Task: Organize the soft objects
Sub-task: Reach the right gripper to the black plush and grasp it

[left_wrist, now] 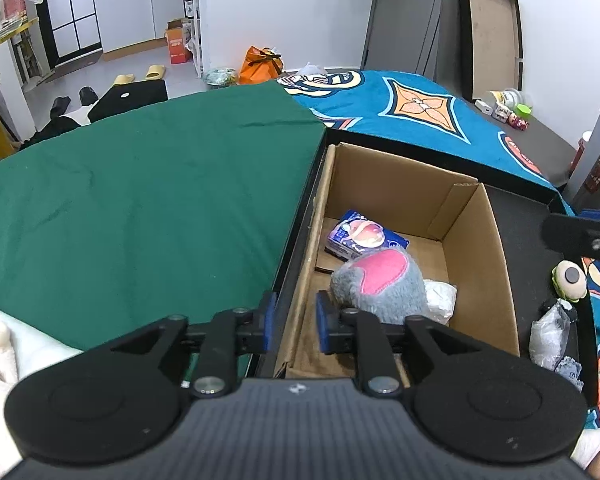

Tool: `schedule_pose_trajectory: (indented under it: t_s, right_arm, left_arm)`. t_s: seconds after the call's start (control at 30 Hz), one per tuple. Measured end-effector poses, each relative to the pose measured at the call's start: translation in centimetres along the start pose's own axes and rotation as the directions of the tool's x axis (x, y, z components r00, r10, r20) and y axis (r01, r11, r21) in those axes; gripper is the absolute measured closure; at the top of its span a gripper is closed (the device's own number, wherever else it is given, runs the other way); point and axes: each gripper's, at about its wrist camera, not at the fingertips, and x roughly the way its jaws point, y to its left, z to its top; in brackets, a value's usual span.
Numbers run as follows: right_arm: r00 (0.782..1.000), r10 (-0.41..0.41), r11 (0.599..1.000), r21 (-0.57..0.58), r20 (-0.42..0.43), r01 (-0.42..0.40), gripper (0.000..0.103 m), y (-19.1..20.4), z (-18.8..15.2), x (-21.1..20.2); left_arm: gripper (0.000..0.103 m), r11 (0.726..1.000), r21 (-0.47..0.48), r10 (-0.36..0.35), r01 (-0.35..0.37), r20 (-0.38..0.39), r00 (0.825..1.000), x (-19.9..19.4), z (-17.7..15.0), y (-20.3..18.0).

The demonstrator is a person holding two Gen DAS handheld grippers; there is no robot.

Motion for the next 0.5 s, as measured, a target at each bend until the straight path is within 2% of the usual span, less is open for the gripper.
schedule_pose_trajectory:
  t_s: [0.1,0.2,0.37,0.5]
  right_arm:
    - [1.000,-0.018,1.000,-0.005,0.004,0.018,0.034,-1.0,-0.2,-0.4]
    - [0.999,-0.044,0.999,0.006,0.000,0.044,0.030,-2.1,-0.7,-0.7]
    - [0.997,-0.071,0.997,0.039,0.004,0.071,0.024,-3.5,-2.4,-0.2]
    - [0.991,-0.129,0.990,0.062,0.020,0.128,0.023,-4.2,-3.6,0.5]
  left_arm:
    - [0.060,1.000,0.011,0.009,-0.009,-0.002,1.000,-0.1,0.0,-0.6]
    - [0.052,0.999,0.030,0.027,-0.027,-0.006,1.000,-0.1,0.0,-1.2]
    - [0.046,0.997,0.056,0.045,-0.044,-0.019,0.999,0.0,0.1,-2.2]
    - [0.045,0.995,0.083,0.057,-0.056,-0.019,0.998,-0.1,0.2,-3.1]
